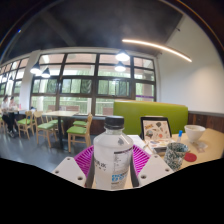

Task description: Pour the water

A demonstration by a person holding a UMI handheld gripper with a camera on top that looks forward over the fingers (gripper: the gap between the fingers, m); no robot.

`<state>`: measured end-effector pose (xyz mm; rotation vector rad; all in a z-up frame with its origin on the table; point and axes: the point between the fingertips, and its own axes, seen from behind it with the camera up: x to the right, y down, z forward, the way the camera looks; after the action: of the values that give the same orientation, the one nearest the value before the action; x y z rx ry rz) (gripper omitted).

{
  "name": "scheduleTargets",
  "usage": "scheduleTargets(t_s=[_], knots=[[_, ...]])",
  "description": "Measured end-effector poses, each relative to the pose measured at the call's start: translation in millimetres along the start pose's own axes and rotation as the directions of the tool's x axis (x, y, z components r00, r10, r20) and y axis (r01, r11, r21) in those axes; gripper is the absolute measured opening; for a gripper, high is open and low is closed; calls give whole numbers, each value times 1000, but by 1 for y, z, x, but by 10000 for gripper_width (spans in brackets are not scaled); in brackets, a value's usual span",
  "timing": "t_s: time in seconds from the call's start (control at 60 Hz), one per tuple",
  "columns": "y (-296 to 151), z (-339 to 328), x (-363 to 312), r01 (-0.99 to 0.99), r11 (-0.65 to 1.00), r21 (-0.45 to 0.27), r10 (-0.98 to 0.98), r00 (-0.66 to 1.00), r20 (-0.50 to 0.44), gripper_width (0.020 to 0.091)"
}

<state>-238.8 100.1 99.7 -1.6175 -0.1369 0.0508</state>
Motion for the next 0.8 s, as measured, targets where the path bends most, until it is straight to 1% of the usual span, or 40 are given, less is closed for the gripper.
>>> scheduleTargets(t_s=[0.017,0.05,0.067,0.083,0.1,0.117,0.133,0.15,0.167,0.183,0.217,0.233,0.35,0.417,0.45,0.5,0.55,0.583,0.6,0.617,0.633,0.667,0.733,0.75,0.767,0.783,0.8], knots=[[1,1,1,-16,1000,-2,16,1000,1,525],[0,3,1,-30,1000,0,30,999,12,503],[1,4,2,-28,1000,-2,28,1000,14,508],[1,5,2,-24,1000,-3,24,1000,16,480],[1,6,2,-23,1000,-3,23,1000,16,486],[0,6,2,-25,1000,-2,25,1000,16,453],[1,7,2,-29,1000,-2,29,999,15,454],[0,7,2,-28,1000,1,28,999,16,430],[0,7,2,-27,1000,3,27,1000,15,428],[0,8,2,-23,1000,7,23,1000,16,409],[0,8,2,-21,1000,12,21,1000,17,415],[0,8,3,-21,1000,11,21,1000,17,390],[1,13,7,-51,999,-7,51,998,30,390],[-5,16,10,-156,987,-34,157,986,59,390],[-19,12,8,-245,968,-42,248,967,55,388],[-32,20,33,-395,918,-16,395,915,76,388],[-47,23,54,-562,827,-6,560,823,95,387],[-55,26,67,-675,737,-9,672,732,112,388],[-62,24,60,-733,681,-3,729,677,104,389],[-65,26,71,-784,621,-7,779,616,113,387],[-58,37,86,-831,556,-9,826,550,124,387],[-53,42,101,-910,413,-29,907,408,108,388],[-40,50,122,-992,106,-70,992,100,82,394],[-45,43,121,-997,26,-70,997,22,68,394],[-46,44,118,-998,-41,-56,997,-44,56,394],[-40,46,126,-994,-90,-67,993,-95,75,395],[-38,57,132,-989,-133,-61,987,-138,77,398]])
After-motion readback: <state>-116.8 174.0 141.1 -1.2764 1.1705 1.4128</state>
